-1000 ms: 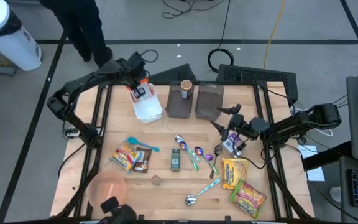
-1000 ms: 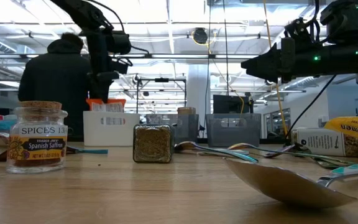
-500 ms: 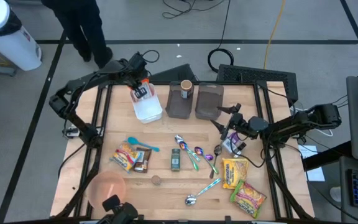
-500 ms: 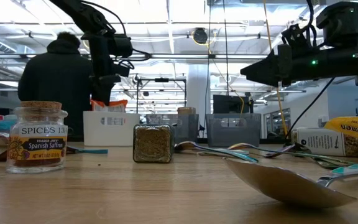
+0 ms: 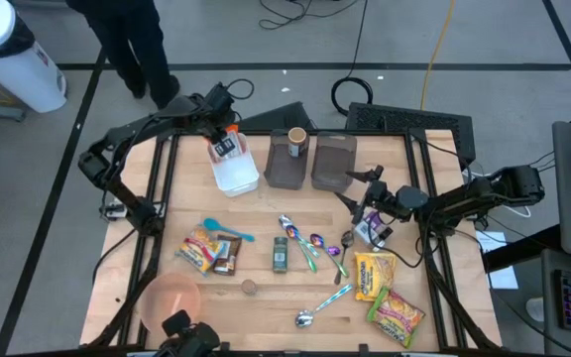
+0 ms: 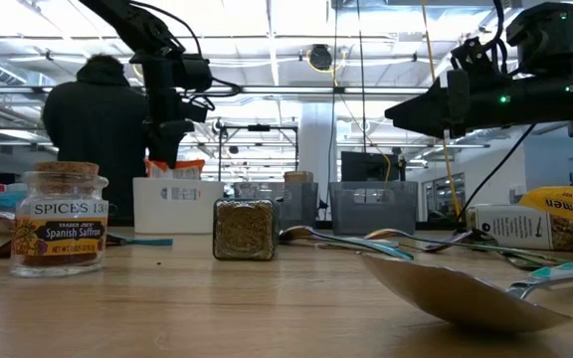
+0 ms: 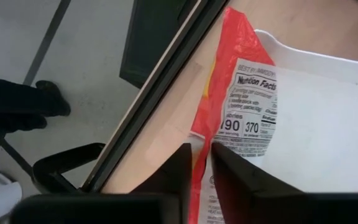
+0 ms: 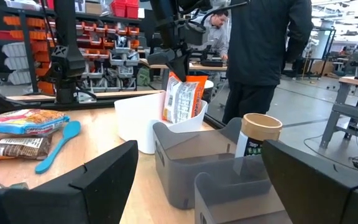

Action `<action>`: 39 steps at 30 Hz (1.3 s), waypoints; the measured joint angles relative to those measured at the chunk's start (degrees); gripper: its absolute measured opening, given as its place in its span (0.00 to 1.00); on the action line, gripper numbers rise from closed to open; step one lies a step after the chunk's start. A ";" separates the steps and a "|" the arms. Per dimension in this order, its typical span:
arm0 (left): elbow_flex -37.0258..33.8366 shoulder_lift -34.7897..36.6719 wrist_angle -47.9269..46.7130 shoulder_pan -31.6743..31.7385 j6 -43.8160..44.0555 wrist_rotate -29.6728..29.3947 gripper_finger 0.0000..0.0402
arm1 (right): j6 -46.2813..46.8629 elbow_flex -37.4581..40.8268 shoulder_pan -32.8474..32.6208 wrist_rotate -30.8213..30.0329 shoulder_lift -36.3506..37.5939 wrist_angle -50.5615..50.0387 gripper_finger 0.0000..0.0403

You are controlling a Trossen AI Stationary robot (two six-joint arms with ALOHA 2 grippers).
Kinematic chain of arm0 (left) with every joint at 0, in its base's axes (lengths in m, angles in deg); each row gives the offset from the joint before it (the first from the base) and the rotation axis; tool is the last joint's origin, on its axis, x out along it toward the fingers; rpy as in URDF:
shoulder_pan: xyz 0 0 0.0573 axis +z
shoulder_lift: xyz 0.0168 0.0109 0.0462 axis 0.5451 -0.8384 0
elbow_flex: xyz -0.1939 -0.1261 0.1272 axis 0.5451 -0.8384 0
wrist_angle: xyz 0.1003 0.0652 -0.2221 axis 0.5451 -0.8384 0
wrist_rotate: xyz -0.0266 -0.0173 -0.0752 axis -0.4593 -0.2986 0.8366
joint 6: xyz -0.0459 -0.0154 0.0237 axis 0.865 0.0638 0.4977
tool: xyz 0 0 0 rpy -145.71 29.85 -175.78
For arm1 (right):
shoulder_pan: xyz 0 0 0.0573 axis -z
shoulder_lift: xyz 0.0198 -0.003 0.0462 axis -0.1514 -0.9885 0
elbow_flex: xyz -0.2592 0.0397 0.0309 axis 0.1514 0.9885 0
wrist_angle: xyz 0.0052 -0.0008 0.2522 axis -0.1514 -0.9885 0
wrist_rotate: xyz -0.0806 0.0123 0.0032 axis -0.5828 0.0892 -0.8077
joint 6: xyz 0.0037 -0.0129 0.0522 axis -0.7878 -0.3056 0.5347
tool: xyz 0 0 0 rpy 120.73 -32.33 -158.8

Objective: Pick & Place Food Item
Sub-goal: Put the orange noodle pack into the white bin, then put the bottom blue patterned spoon into the right black bin

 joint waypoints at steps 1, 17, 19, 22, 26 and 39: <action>0.00 0.00 0.00 0.00 -0.18 0.00 0.22 | -0.02 0.00 0.00 0.00 0.00 0.00 0.83; 2.35 1.42 -0.33 -0.02 -0.69 -1.61 0.53 | -0.04 0.00 0.02 0.01 0.00 0.02 0.83; 3.33 1.66 -0.21 0.00 -0.90 -3.03 0.54 | -0.04 -0.02 0.02 0.02 0.00 0.00 0.83; 5.07 1.66 -1.17 0.00 -1.00 -4.56 0.53 | -0.04 -0.02 0.02 0.02 0.00 0.00 0.83; 8.95 1.66 -3.66 -0.02 -0.56 -4.72 0.51 | -0.04 0.00 0.02 0.02 0.00 0.01 0.83; 17.87 8.61 -11.63 -2.39 12.18 8.19 0.44 | -1.20 0.00 0.02 0.02 0.00 0.00 0.83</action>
